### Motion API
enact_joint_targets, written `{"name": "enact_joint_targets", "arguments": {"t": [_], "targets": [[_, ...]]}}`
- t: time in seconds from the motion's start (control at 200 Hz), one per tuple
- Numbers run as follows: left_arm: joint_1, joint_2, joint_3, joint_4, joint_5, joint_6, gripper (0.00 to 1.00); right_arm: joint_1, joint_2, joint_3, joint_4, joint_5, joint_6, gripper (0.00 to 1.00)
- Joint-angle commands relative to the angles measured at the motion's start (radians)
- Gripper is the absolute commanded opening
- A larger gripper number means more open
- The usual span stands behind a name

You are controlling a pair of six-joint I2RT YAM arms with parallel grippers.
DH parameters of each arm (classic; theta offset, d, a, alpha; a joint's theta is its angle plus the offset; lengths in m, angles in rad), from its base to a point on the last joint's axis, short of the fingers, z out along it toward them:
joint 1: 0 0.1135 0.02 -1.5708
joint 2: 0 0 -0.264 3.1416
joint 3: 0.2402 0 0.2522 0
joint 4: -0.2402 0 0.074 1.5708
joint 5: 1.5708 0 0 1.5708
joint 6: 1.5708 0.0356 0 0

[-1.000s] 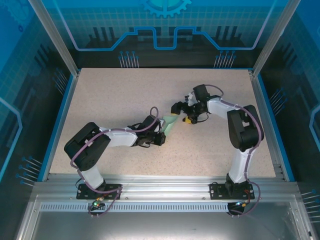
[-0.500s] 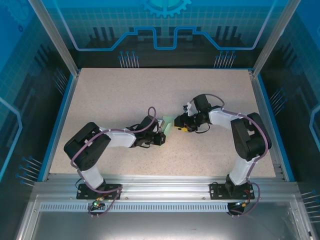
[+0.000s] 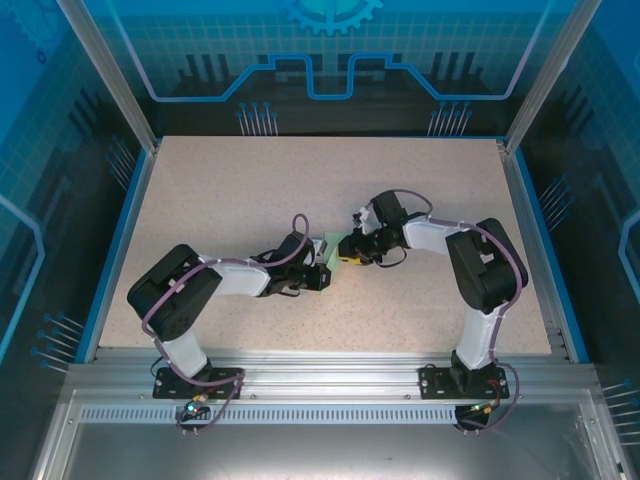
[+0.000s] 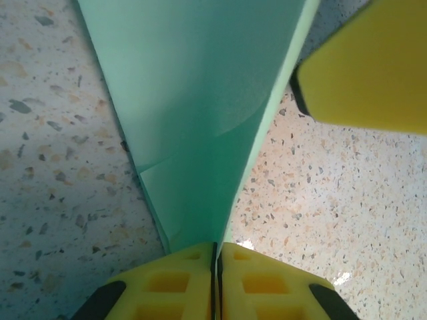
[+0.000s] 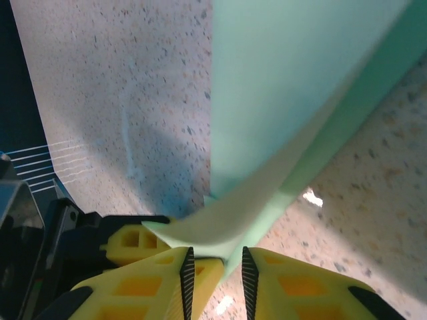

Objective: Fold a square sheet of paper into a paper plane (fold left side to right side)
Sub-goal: Fold the wing for the fifth time at the center of the table.

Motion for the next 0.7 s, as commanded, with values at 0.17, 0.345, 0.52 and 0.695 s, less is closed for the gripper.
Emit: {"name": "enact_joint_targets", "arguments": {"t": [0.17, 0.345, 0.52, 0.695], "targets": [[0.017, 0.014, -0.021, 0.020, 0.028, -0.025, 0.12, 0.030, 0.081, 0.081, -0.007, 0.007, 0.010, 0.29], [0.019, 0.026, -0.019, 0.032, 0.044, -0.033, 0.13, 0.032, 0.095, 0.084, 0.005, 0.009, 0.009, 0.30], [0.020, 0.038, -0.019, 0.040, 0.054, -0.041, 0.16, 0.032, 0.106, 0.092, -0.003, 0.011, 0.009, 0.31], [0.022, 0.041, -0.019, 0.048, 0.061, -0.048, 0.16, 0.032, 0.107, 0.093, -0.010, 0.018, 0.006, 0.31]]}}
